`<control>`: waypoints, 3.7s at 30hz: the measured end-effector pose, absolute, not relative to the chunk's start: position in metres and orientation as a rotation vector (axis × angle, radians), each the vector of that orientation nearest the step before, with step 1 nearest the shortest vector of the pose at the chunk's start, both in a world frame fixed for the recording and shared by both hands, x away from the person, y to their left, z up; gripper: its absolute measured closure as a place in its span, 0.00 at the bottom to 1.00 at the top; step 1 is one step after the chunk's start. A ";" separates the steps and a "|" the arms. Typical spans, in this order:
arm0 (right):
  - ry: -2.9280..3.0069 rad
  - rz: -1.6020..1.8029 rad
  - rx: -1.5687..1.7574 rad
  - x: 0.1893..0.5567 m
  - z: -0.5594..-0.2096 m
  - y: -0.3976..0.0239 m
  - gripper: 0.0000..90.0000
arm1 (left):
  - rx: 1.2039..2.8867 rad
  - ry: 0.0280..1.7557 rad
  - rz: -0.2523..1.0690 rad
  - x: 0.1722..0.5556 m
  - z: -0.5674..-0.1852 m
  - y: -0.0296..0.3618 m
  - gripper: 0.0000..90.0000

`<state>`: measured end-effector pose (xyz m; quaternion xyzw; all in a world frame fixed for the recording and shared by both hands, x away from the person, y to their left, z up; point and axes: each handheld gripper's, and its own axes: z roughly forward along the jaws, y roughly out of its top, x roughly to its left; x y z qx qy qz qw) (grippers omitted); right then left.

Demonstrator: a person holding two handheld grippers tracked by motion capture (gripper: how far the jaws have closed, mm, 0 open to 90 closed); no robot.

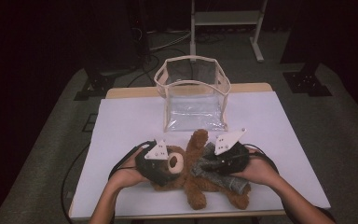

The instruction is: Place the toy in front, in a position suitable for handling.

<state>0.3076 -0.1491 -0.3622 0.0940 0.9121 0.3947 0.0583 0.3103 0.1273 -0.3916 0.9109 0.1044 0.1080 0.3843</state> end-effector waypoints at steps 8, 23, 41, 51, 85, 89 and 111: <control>2.735 1.228 0.283 0.301 -0.356 -0.164 0.82 | 2.315 0.292 0.268 0.311 -0.392 0.127 0.16; 2.693 1.356 0.492 0.283 -0.362 -0.222 0.81 | 2.312 0.372 0.288 0.315 -0.392 0.121 0.16; 2.699 1.298 0.450 0.268 -0.380 -0.217 0.81 | 2.310 0.387 0.291 0.316 -0.392 0.123 0.17; 2.666 1.366 0.527 0.263 -0.377 -0.239 0.81 | 2.315 0.395 0.284 0.317 -0.391 0.121 0.17; 2.667 1.385 0.559 0.256 -0.387 -0.248 0.81 | 2.331 0.377 0.280 0.315 -0.390 0.121 0.17; 2.629 1.417 0.561 0.267 -0.376 -0.248 0.81 | 2.340 0.365 0.284 0.313 -0.390 0.121 0.17; 2.655 1.520 0.528 0.291 -0.391 -0.221 0.81 | 2.276 0.220 0.222 0.298 -0.364 0.128 0.22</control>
